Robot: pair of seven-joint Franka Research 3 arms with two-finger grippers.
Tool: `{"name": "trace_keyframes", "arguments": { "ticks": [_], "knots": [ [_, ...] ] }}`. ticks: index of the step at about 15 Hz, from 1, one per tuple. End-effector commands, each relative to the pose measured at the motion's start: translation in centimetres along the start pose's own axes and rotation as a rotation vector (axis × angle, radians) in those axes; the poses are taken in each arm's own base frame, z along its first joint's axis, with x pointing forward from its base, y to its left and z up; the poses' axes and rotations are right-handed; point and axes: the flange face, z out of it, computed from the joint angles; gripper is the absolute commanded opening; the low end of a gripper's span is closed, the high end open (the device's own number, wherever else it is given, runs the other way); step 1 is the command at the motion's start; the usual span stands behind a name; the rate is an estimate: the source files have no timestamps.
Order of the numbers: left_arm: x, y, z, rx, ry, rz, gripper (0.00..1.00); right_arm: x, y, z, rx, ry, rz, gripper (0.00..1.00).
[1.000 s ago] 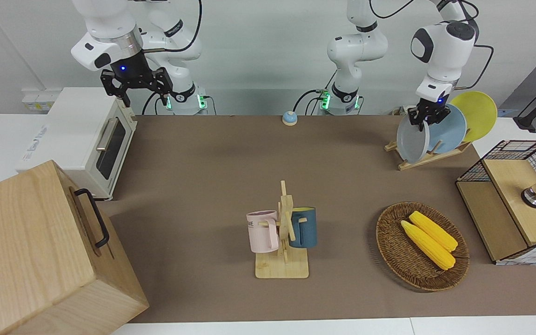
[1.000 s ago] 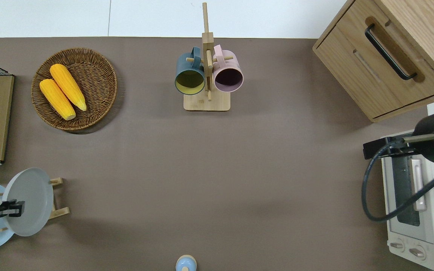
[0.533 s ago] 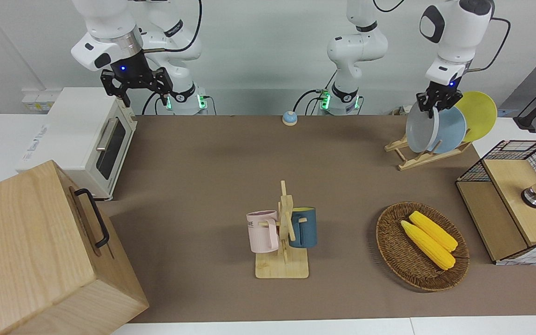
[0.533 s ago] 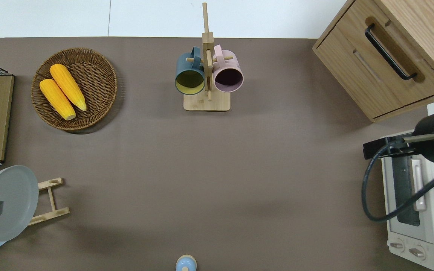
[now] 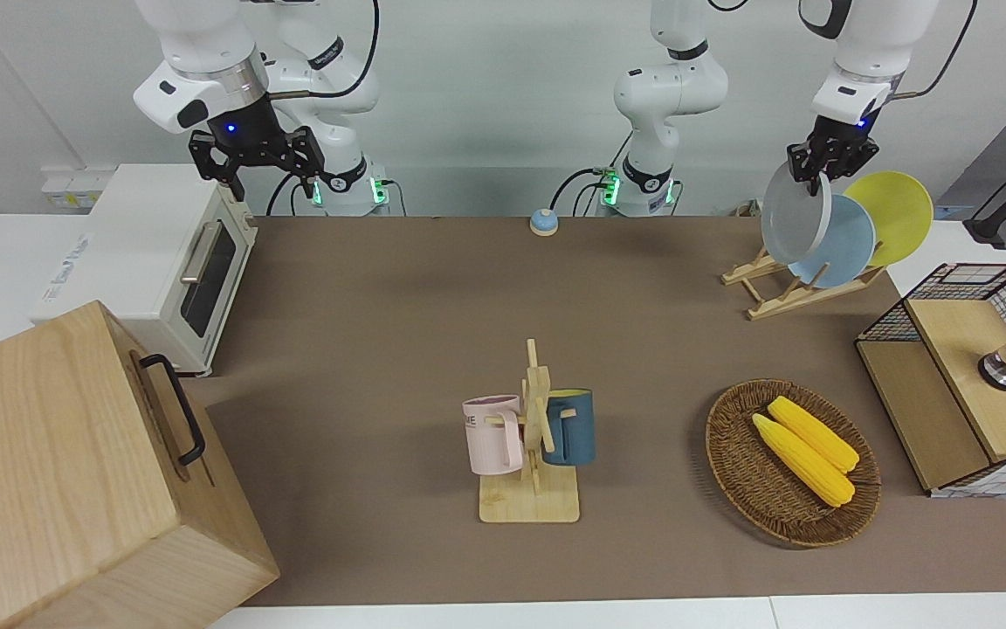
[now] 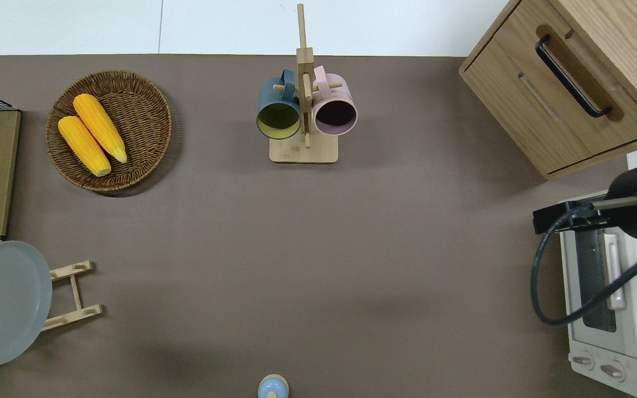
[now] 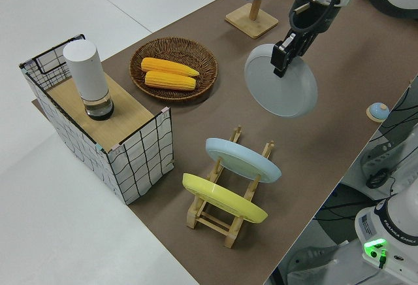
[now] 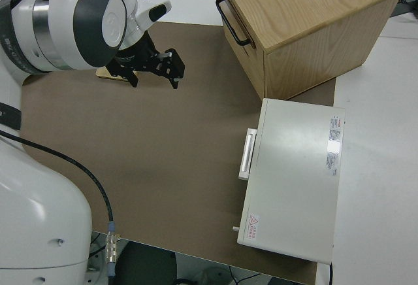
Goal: Pick gray plate from low plate rack and place it on table with left arm
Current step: 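Lift the gray plate up out of the rack with the left gripper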
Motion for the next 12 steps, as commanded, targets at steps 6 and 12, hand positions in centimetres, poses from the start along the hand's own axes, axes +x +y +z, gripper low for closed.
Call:
{"name": "trace_keyframes", "arguments": {
  "ticks": [6, 12],
  "knots": [
    [-0.4, 3.0, -1.8, -0.245, -0.052, -0.162, 0.0, -0.3, 0.0, -0.3, 0.005, -0.006, 0.001, 0.99],
    [-0.4, 4.8, -1.0, -0.427, -0.091, -0.187, 0.0, -0.3, 0.0, -0.3, 0.005, -0.006, -0.002, 0.987]
  ]
}}
